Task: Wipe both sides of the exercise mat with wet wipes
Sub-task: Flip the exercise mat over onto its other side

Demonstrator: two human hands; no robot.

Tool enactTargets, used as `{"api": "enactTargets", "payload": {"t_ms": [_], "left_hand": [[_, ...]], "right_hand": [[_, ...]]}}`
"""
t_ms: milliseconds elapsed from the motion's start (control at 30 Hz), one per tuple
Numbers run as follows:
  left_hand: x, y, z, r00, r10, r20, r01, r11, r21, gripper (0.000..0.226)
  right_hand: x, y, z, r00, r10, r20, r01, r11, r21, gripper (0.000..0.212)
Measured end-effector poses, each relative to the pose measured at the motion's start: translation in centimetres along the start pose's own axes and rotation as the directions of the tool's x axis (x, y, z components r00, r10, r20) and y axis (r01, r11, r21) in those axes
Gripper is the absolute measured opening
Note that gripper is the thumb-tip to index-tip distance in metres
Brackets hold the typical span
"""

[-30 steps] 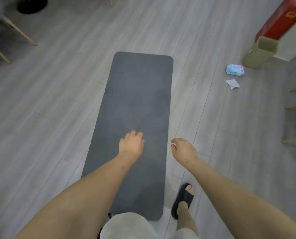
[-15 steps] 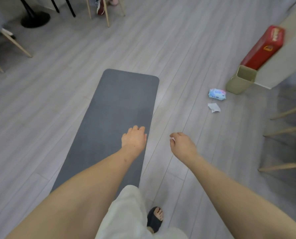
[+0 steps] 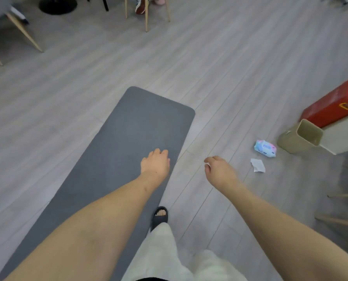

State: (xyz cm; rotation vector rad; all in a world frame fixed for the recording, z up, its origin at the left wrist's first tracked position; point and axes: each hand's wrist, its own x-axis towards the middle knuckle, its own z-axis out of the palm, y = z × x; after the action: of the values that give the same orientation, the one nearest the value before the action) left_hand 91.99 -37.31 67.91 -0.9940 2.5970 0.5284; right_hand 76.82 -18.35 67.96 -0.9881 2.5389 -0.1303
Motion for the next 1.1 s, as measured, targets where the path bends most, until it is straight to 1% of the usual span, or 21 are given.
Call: {"api": "enactTargets", "payload": {"t_ms": [167, 300, 400, 500, 600, 667, 733, 833, 900, 967, 1033, 1100], "left_hand": [[7.2, 0.3, -1.0, 0.991, -0.132, -0.027, 0.130, 0.991, -0.043, 0.030], [11.5, 1.3, -0.2, 0.960, -0.281, -0.011, 0.279, 0.957, -0.082, 0.030], [14.8, 3.0, 1.2, 0.921, -0.390, 0.009, 0.389, 0.916, -0.099, 0.029], [18.6, 5.7, 3.4, 0.868, -0.497, 0.016, 0.494, 0.858, -0.143, 0.029], [23.0, 9.6, 7.6, 0.793, -0.609, 0.032, 0.601, 0.771, -0.210, 0.031], [25.8, 12.1, 11.4, 0.768, -0.639, 0.041, 0.627, 0.738, -0.249, 0.031], [28.5, 14.1, 15.6, 0.766, -0.640, 0.052, 0.628, 0.730, -0.269, 0.031], [32.7, 15.8, 22.5, 0.753, -0.650, 0.102, 0.646, 0.701, -0.302, 0.024], [35.6, 15.6, 27.4, 0.748, -0.655, 0.109, 0.653, 0.694, -0.304, 0.020], [38.4, 14.4, 32.9, 0.736, -0.669, 0.103, 0.659, 0.675, -0.330, 0.021], [40.8, 12.6, 38.8, 0.704, -0.702, 0.105, 0.679, 0.623, -0.388, 0.021], [43.4, 10.8, 44.9, 0.655, -0.753, 0.059, 0.684, 0.558, -0.470, 0.021]], "right_hand": [[9.5, 2.0, -1.6, 0.994, -0.082, 0.071, 0.086, 0.995, -0.054, 0.035], [17.2, 3.9, -2.1, 0.962, -0.221, 0.160, 0.239, 0.966, -0.102, 0.034], [23.4, 5.6, -2.3, 0.914, -0.345, 0.215, 0.374, 0.921, -0.113, 0.033], [30.1, 7.7, -2.0, 0.839, -0.486, 0.245, 0.526, 0.840, -0.136, 0.031], [36.6, 10.7, 0.0, 0.757, -0.578, 0.305, 0.639, 0.752, -0.160, 0.031], [40.2, 12.7, 2.2, 0.721, -0.608, 0.331, 0.680, 0.713, -0.170, 0.029], [42.9, 15.1, 5.5, 0.695, -0.632, 0.342, 0.706, 0.690, -0.161, 0.030], [46.5, 18.8, 11.4, 0.676, -0.645, 0.357, 0.720, 0.682, -0.132, 0.032], [49.1, 21.0, 16.1, 0.659, -0.660, 0.361, 0.737, 0.663, -0.131, 0.030], [51.8, 23.2, 21.4, 0.647, -0.679, 0.347, 0.749, 0.652, -0.121, 0.026], [54.7, 25.2, 27.3, 0.636, -0.690, 0.345, 0.757, 0.644, -0.107, 0.023], [58.0, 27.5, 33.0, 0.627, -0.703, 0.336, 0.767, 0.634, -0.103, 0.022]]}}
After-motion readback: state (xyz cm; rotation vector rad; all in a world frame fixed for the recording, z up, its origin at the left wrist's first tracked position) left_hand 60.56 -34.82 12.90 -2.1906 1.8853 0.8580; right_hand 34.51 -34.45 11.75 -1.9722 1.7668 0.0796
